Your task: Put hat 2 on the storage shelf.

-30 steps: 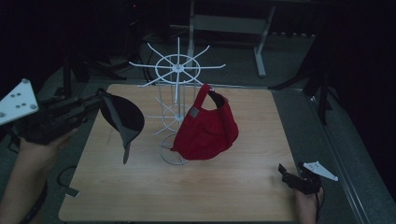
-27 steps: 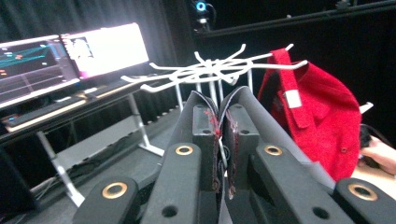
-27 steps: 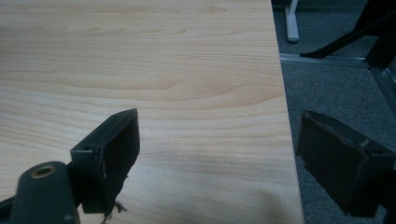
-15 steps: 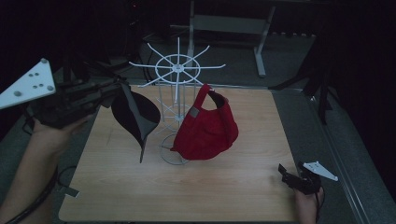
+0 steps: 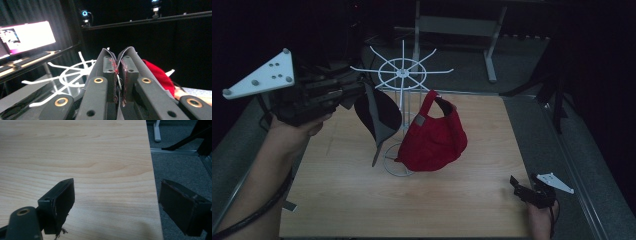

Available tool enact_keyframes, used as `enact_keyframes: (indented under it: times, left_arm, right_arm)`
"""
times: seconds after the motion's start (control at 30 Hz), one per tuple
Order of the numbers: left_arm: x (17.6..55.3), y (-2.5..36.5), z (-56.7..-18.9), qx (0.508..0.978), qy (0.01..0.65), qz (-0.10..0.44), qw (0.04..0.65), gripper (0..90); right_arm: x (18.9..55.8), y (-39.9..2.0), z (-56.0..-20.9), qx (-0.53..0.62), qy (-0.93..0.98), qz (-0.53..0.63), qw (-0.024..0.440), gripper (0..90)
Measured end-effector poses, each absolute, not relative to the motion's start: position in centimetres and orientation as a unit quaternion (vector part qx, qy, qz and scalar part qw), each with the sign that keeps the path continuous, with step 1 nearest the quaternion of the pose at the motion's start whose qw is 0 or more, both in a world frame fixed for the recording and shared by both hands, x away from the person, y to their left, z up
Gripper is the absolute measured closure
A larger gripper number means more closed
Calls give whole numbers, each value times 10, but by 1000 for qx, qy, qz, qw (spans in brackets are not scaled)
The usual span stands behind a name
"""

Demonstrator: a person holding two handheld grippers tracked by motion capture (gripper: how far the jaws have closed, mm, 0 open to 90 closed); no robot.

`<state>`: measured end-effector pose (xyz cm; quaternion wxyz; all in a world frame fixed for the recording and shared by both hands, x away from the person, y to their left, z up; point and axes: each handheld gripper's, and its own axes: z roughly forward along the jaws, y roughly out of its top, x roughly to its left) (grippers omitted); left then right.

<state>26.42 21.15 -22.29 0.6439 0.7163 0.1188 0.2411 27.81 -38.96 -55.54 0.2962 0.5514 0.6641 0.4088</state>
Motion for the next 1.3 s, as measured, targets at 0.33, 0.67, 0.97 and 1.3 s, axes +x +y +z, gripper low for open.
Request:
enact_keyframes:
  times: [0.33,0.67,0.97,1.3]
  left_arm:
    - [257,205,-241,746,116,231,613,847]
    - [255,205,-259,763,130,226,591,837]
    - [248,218,-269,751,138,228,605,667]
    - [237,231,-279,747,157,231,603,578]
  right_arm:
    - [278,-390,-555,553,665,407,295,137]
    - [278,-390,-555,553,665,407,294,137]
    - [278,-391,-555,553,664,410,292,137]
    - [278,-390,-556,552,665,408,293,137]
